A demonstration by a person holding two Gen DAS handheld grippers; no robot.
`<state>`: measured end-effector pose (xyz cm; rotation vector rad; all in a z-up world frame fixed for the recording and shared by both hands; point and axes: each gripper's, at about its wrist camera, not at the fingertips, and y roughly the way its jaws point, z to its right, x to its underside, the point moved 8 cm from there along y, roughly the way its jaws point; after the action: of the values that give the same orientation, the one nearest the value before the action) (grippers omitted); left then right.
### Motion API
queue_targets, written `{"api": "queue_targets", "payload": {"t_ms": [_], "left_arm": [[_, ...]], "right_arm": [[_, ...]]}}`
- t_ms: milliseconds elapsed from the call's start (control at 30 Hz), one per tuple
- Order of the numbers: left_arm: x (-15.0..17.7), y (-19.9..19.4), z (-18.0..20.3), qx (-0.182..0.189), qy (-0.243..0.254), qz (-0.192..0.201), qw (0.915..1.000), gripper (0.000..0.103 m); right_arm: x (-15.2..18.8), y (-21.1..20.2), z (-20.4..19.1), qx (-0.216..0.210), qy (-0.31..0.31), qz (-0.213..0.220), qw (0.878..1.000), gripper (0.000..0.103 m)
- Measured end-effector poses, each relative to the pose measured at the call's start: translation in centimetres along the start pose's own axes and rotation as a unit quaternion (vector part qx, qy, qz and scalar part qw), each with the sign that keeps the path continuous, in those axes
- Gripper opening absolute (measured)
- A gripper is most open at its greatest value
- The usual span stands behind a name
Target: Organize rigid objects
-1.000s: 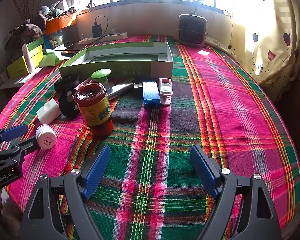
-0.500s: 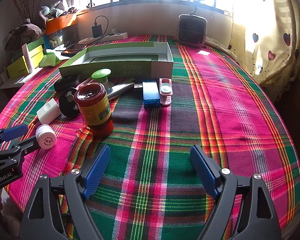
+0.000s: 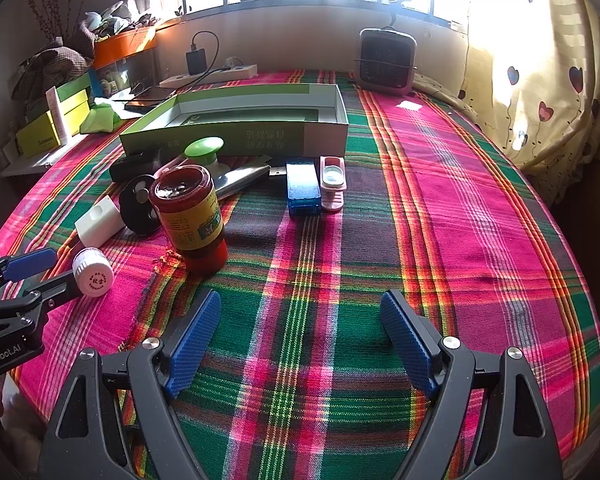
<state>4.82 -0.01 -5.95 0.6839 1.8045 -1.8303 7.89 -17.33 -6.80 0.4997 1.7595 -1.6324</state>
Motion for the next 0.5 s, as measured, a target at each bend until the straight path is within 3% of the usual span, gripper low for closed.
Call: {"api": "queue_targets", "payload": {"t_ms": [333,500], "left_arm": [[0.3,-0.3,-0.1,0.012,0.005,-0.003,0.9999,0.057],[0.7,-1.3,0.1,0.048,0.002,-0.001,0.9989,0.057]], "right_arm": [[0.2,-0.2,-0.1,-0.008,-0.007,-0.001,1.000,0.082],[0.3,-0.5,-0.1,-0.033,-0.004,-0.001,0.999,0.082]]}}
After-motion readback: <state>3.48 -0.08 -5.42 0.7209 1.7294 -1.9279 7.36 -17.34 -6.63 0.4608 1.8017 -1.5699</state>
